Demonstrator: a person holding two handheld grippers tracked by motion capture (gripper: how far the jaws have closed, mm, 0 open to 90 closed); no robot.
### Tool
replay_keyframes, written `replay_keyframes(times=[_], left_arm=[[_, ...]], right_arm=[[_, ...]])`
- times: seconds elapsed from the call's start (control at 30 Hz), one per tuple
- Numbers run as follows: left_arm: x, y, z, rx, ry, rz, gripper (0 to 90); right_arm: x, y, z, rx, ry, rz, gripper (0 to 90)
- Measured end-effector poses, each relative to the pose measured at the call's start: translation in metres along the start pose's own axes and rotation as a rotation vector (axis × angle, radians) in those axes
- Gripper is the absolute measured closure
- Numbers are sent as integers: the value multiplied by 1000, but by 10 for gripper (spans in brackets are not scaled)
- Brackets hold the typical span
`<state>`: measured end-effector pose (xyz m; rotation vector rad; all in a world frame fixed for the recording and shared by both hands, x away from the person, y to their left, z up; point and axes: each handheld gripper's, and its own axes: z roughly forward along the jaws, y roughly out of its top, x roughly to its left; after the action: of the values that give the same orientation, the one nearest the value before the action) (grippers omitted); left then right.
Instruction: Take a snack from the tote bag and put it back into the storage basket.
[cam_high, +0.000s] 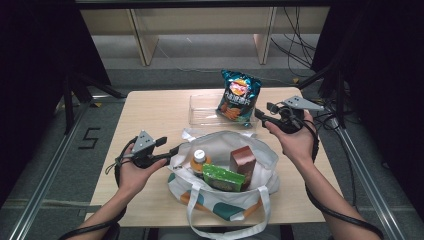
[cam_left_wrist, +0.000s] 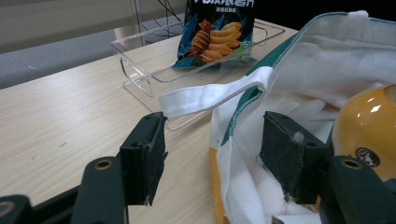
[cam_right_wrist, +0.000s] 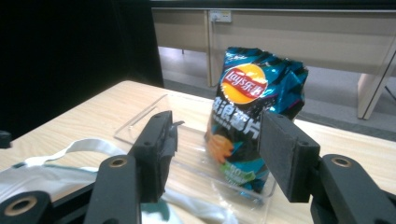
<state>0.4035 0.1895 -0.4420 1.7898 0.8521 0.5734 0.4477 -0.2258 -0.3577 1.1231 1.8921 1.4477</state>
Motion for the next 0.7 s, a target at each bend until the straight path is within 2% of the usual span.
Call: replay_keyframes(times=[0.07, 0.2, 0.23, 0.27, 0.43, 0.47, 0.7], left_arm=[[0, 0, -1, 1, 4, -4, 393], [1, 0, -1, 1, 7, -2, 393], [1, 0, -1, 1, 7, -3, 393], [0, 0, -1, 1, 7, -2, 393], [1, 1, -1, -6, 5, -3, 394], [1, 1, -2, -3, 11, -6, 394], [1, 0, -1, -10, 5, -4, 394]], right_arm=[[5, -2, -5, 8, 5, 31, 456], [13, -7, -13, 7, 27, 22, 451], [14, -9, -14, 4, 46, 8, 449], [18, -9, -17, 13, 43, 18, 447], [28, -14, -27, -3, 57, -8, 430], [31, -15, -29, 1, 60, 7, 427], [44, -24, -42, -1, 80, 27, 405]])
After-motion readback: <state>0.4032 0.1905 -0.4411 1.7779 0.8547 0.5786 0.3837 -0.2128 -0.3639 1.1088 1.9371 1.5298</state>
